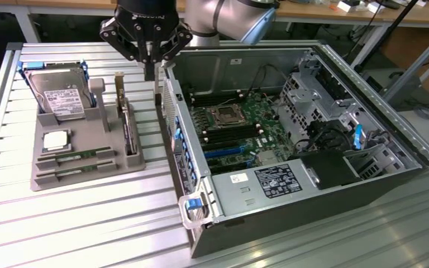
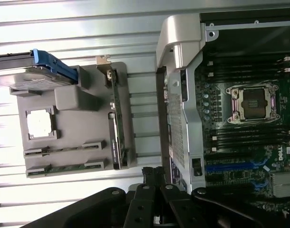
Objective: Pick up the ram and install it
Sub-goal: 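Reach for the ram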
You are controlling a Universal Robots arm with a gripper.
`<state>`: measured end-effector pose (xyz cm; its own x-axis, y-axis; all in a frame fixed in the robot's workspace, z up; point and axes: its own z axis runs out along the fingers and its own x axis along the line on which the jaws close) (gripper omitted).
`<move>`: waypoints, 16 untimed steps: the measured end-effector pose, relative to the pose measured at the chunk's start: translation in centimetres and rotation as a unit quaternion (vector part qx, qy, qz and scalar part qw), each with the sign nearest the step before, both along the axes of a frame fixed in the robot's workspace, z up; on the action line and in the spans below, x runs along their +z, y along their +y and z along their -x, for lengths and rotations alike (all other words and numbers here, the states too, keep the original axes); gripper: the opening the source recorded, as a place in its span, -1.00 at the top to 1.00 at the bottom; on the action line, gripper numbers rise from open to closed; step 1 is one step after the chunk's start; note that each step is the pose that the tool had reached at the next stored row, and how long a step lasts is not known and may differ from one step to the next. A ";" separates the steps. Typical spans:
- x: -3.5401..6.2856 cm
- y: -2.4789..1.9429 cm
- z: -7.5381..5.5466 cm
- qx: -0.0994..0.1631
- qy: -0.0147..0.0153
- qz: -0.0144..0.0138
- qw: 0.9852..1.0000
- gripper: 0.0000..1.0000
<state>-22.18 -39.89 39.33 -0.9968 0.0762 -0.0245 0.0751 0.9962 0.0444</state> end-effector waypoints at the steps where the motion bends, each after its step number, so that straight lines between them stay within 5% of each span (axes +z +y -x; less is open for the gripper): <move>1: 0.00 0.00 0.2 0.000 0.000 0.000 1.000 0.79; 16: 0.00 0.00 1.8 0.000 0.000 0.000 1.000 0.79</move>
